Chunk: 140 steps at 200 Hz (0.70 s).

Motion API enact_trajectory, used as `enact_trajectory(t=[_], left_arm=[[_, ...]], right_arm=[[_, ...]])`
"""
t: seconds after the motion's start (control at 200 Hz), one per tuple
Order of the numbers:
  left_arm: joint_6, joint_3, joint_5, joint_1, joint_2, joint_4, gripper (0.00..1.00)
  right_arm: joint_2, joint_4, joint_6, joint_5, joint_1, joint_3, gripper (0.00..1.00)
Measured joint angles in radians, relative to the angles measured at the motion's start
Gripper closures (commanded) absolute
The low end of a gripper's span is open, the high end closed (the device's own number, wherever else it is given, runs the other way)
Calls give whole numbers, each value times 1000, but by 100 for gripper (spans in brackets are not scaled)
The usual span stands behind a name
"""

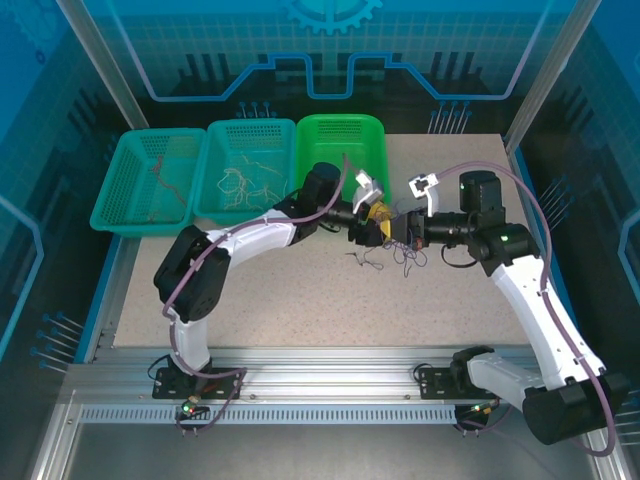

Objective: Untangle the cables

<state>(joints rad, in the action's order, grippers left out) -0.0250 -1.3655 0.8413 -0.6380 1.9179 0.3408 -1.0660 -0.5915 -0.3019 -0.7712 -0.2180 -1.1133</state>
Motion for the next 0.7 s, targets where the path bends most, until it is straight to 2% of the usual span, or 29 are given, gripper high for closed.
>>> enact_trajectory(t=[0.065,0.13,0.245,0.42,0.445,0.52,0.625,0.7], left_arm=[[-67,6,-6,1,13,87,84],[-109,22,-16,1,13,142,100],[-157,62,-56,7,4,182,100],[-191,112,-150,69,-85,117,100],[-202,112,-164,87,-107,108,100],[-230,108,-184,135,-166,98,100],[-272,73,-204,166,-228,89,100],[-288,45,-228,187,-259,79,100]], right_arm=[[1,1,0,11,0,-6,98],[10,0,1,52,1,-8,99],[51,-3,5,189,7,-8,99],[125,-71,-23,516,70,-7,99],[126,-95,-39,573,87,-7,98],[105,-173,-85,708,146,-7,89],[48,-252,-138,802,240,6,82],[31,-289,-167,843,331,42,82]])
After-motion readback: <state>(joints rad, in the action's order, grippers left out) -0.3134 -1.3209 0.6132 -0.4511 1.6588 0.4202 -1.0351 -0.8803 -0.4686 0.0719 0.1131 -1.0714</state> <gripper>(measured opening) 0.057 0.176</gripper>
